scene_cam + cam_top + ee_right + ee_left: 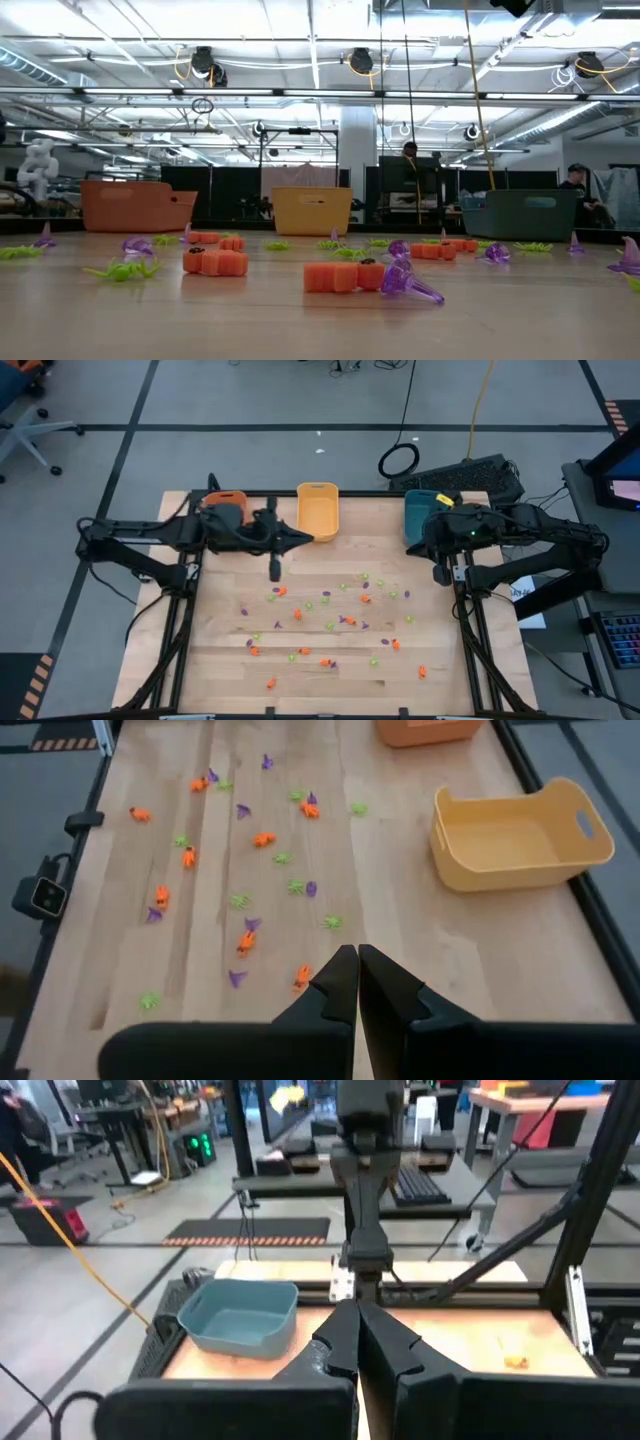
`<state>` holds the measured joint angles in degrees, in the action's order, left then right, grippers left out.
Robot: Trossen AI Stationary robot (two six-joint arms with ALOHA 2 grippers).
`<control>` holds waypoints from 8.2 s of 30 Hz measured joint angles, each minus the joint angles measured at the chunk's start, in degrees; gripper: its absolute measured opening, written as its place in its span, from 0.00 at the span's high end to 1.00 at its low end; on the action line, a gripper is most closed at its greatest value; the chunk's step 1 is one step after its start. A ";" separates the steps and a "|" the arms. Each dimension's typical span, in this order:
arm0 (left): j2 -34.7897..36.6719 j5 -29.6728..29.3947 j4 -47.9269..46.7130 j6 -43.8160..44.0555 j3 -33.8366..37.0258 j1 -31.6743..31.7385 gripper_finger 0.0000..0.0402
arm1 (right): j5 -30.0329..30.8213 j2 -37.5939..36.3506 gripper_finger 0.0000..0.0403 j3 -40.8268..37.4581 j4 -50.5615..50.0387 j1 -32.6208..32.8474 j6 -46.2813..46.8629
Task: Sort Halloween decoration
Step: Put the green spider toy into the orange bin
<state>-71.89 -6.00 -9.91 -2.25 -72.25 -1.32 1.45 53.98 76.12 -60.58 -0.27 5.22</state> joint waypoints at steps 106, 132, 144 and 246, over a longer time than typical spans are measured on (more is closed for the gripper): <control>-1.67 12.15 -20.59 32.99 0.04 -2.96 1.00 | -4.75 38.81 0.57 -26.19 14.58 2.63 40.10; -1.71 11.50 -20.61 32.59 0.07 -2.96 1.00 | -7.28 39.56 0.95 -26.21 15.43 2.60 39.51; -1.71 11.06 -20.61 30.30 0.09 -2.96 1.00 | -9.38 38.02 1.00 -26.23 15.46 2.61 38.94; -16.43 -9.48 15.59 22.76 0.09 -0.35 0.42 | 1.49 15.98 1.00 -15.41 54.20 -1.25 25.38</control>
<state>-88.32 -15.48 5.68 20.51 -72.16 -1.67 2.94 69.95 60.71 -6.38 -1.52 30.60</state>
